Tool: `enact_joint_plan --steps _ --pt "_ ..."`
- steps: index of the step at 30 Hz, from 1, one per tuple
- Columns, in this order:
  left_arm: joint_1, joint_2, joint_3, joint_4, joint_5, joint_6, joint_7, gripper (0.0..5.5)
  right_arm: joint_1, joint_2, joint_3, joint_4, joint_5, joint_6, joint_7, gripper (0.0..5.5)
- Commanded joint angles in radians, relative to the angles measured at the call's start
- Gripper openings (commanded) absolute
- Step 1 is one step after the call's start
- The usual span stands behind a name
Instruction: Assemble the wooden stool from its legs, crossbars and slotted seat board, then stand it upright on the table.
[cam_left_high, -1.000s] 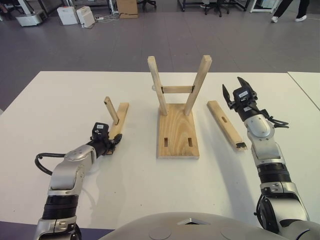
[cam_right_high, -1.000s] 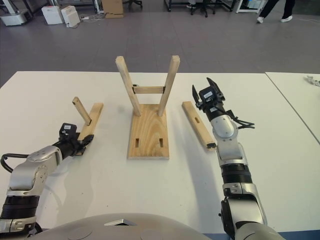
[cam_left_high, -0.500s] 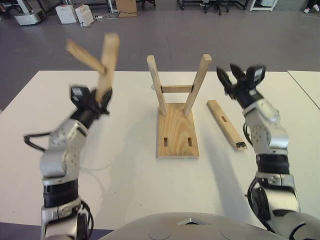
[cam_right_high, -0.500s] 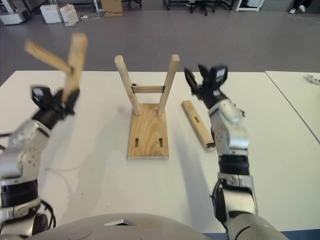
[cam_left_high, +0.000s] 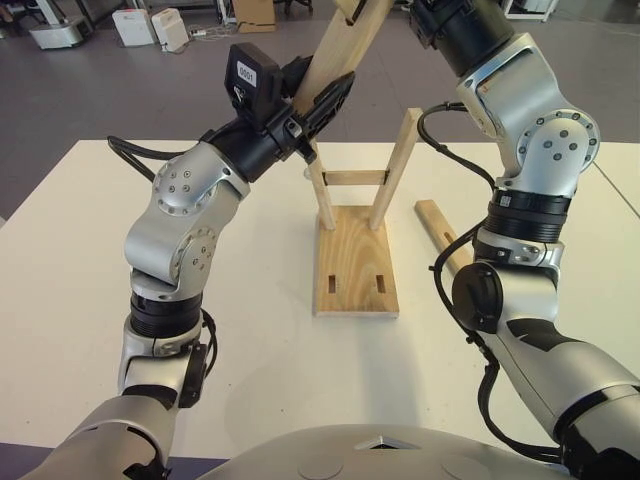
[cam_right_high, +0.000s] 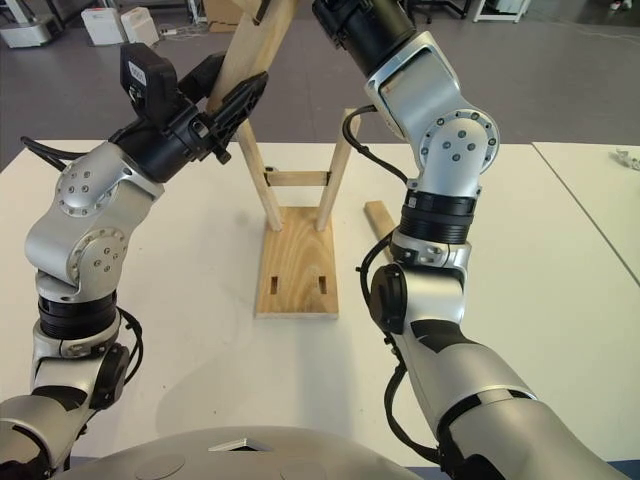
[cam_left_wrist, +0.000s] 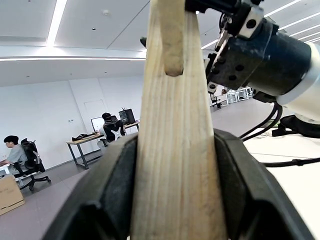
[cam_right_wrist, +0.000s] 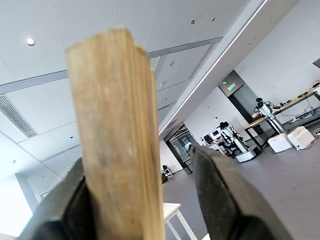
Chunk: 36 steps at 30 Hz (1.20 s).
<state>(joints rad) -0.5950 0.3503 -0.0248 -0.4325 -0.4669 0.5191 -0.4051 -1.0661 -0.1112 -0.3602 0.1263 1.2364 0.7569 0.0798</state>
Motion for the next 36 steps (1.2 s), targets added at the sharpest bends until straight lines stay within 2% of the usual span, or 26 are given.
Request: enact_joint_plan --steps 1,4,9,11,14,19,23,26,36 --pt "0.025 0.038 -0.015 -0.032 0.007 0.000 -0.051 2.02 0.005 -0.043 -0.022 -0.025 0.044 0.064 -0.074 1.78" --pt "0.054 0.058 -0.027 -0.053 0.000 0.009 -0.084 2.02 0.061 -0.071 -0.023 -0.078 0.079 0.118 -0.127 1.18" --pt "0.120 0.070 -0.071 -0.099 -0.032 0.051 -0.131 2.02 0.268 -0.118 -0.029 -0.252 0.134 0.181 -0.190 1.12" --pt "0.167 0.071 -0.096 -0.113 -0.034 0.066 -0.143 2.55 0.408 -0.124 -0.043 -0.361 0.171 0.182 -0.224 1.06" --pt "0.310 0.074 -0.118 -0.127 -0.017 0.061 -0.130 2.99 0.722 -0.091 -0.095 -0.555 0.221 0.135 -0.296 1.02" --pt "0.448 0.028 -0.140 -0.085 0.057 -0.004 -0.066 3.89 1.029 -0.045 -0.110 -0.616 0.074 -0.005 -0.246 1.02" --pt "0.493 0.033 -0.143 -0.034 0.124 -0.048 -0.047 4.60 1.140 -0.077 -0.023 -0.587 -0.145 -0.089 -0.128 1.02" --pt "0.499 0.025 -0.109 -0.010 0.160 -0.060 -0.009 5.00 1.169 -0.072 -0.012 -0.585 -0.205 -0.149 -0.120 1.04" --pt "0.495 -0.001 -0.027 0.026 0.189 -0.086 0.051 5.00 1.165 -0.213 -0.009 -0.619 -0.288 -0.159 -0.152 1.07"
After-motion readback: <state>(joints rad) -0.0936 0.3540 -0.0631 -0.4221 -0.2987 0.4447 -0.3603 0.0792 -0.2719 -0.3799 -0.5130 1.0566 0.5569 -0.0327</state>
